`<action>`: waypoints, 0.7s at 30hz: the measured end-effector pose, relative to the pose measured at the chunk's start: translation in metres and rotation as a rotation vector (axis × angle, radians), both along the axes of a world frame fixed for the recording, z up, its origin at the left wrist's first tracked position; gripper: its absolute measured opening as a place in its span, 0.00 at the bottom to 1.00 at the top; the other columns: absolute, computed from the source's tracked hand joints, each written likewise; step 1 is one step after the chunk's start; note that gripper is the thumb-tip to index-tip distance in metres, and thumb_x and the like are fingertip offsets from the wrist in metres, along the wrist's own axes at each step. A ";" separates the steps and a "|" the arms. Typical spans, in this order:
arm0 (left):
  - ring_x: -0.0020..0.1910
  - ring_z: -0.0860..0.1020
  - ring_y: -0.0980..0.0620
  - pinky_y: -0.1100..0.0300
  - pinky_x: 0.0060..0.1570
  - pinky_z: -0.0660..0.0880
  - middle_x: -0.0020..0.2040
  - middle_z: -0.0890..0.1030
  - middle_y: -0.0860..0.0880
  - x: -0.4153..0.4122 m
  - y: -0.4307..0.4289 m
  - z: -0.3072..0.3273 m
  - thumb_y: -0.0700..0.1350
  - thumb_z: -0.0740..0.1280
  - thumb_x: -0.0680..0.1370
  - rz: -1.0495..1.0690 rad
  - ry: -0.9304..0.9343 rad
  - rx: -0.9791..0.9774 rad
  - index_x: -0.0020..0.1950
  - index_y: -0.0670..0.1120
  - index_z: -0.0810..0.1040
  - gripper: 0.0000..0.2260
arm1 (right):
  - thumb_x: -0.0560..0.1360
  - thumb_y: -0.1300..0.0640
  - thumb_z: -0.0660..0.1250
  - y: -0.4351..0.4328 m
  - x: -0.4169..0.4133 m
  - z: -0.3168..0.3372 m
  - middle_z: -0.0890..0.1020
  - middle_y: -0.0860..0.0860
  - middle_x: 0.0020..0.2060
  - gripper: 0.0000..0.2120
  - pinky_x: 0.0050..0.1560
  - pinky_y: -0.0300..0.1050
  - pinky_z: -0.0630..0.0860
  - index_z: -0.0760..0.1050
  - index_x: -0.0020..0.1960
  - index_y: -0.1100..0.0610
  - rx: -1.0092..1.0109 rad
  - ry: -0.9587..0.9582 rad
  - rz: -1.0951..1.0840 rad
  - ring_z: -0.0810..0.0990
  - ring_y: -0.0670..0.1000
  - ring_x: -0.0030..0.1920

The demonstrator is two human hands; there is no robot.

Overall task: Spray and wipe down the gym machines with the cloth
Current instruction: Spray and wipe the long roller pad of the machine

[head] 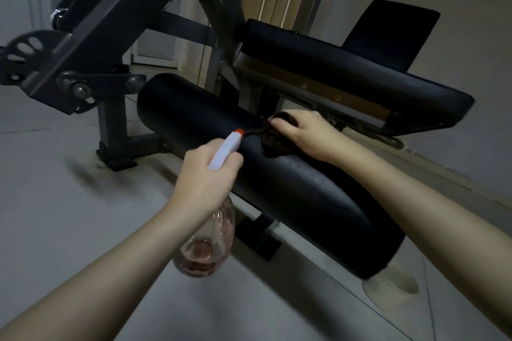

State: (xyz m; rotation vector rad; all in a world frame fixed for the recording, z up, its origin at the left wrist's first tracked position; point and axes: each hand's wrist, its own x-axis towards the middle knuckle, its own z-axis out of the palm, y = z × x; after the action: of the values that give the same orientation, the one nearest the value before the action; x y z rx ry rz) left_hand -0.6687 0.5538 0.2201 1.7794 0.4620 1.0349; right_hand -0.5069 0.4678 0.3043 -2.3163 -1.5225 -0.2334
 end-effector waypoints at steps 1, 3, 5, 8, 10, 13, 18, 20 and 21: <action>0.31 0.70 0.47 0.55 0.31 0.66 0.32 0.72 0.44 0.001 -0.003 0.000 0.43 0.64 0.75 -0.016 0.003 -0.001 0.41 0.35 0.73 0.10 | 0.80 0.49 0.58 -0.019 -0.002 0.000 0.81 0.50 0.47 0.14 0.49 0.43 0.74 0.78 0.53 0.56 0.009 -0.020 -0.006 0.79 0.47 0.48; 0.31 0.68 0.49 0.56 0.31 0.65 0.31 0.70 0.43 0.002 -0.008 0.000 0.42 0.64 0.76 -0.046 0.001 0.002 0.41 0.34 0.73 0.10 | 0.79 0.52 0.59 -0.060 -0.005 -0.001 0.81 0.52 0.50 0.13 0.53 0.44 0.73 0.79 0.55 0.57 0.024 -0.056 -0.040 0.78 0.49 0.52; 0.33 0.70 0.47 0.49 0.33 0.69 0.36 0.75 0.37 0.003 -0.010 -0.001 0.43 0.63 0.76 -0.051 -0.015 -0.005 0.45 0.34 0.75 0.12 | 0.79 0.54 0.60 -0.091 -0.012 -0.001 0.80 0.50 0.53 0.12 0.56 0.42 0.71 0.78 0.58 0.55 0.029 -0.091 -0.087 0.77 0.48 0.55; 0.34 0.71 0.46 0.46 0.34 0.71 0.40 0.77 0.36 0.004 -0.010 0.000 0.44 0.63 0.75 -0.040 -0.016 -0.016 0.48 0.34 0.77 0.12 | 0.78 0.52 0.60 -0.088 -0.018 -0.006 0.79 0.50 0.55 0.14 0.59 0.47 0.71 0.76 0.62 0.52 0.060 -0.170 -0.148 0.76 0.51 0.58; 0.32 0.69 0.48 0.51 0.33 0.67 0.34 0.73 0.39 0.006 -0.013 -0.001 0.42 0.63 0.76 -0.040 -0.016 -0.005 0.44 0.34 0.74 0.10 | 0.79 0.50 0.59 -0.066 -0.021 -0.008 0.79 0.51 0.58 0.17 0.60 0.48 0.70 0.73 0.66 0.49 0.061 -0.235 -0.166 0.75 0.52 0.60; 0.34 0.71 0.40 0.59 0.33 0.65 0.35 0.75 0.39 0.006 -0.018 -0.001 0.41 0.64 0.76 -0.018 -0.020 0.045 0.41 0.37 0.74 0.07 | 0.79 0.49 0.58 -0.051 -0.021 -0.009 0.78 0.50 0.60 0.16 0.59 0.44 0.69 0.73 0.66 0.48 0.065 -0.243 -0.164 0.75 0.51 0.60; 0.35 0.72 0.37 0.48 0.33 0.69 0.38 0.76 0.34 0.005 -0.017 -0.001 0.41 0.64 0.76 -0.023 -0.044 0.068 0.45 0.35 0.75 0.08 | 0.76 0.56 0.64 -0.122 -0.035 -0.020 0.79 0.54 0.55 0.15 0.54 0.48 0.71 0.77 0.61 0.54 0.039 -0.375 -0.174 0.76 0.56 0.56; 0.36 0.73 0.37 0.45 0.34 0.70 0.39 0.76 0.35 0.006 -0.016 -0.001 0.41 0.64 0.76 -0.017 -0.041 0.071 0.45 0.35 0.76 0.08 | 0.74 0.54 0.63 -0.155 -0.042 -0.028 0.80 0.55 0.52 0.15 0.51 0.46 0.70 0.79 0.58 0.56 0.072 -0.480 -0.222 0.78 0.59 0.53; 0.36 0.73 0.37 0.45 0.35 0.70 0.38 0.77 0.35 0.006 -0.017 0.000 0.41 0.64 0.76 -0.010 -0.038 0.076 0.45 0.36 0.76 0.08 | 0.73 0.52 0.61 -0.165 -0.044 -0.032 0.80 0.55 0.51 0.17 0.50 0.45 0.70 0.79 0.57 0.56 0.094 -0.508 -0.251 0.78 0.59 0.52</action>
State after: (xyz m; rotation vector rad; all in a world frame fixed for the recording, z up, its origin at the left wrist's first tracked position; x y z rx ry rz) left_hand -0.6627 0.5372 0.2202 1.8237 0.3952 1.0901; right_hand -0.5506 0.3026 0.2719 -2.4854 -1.3764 -1.0003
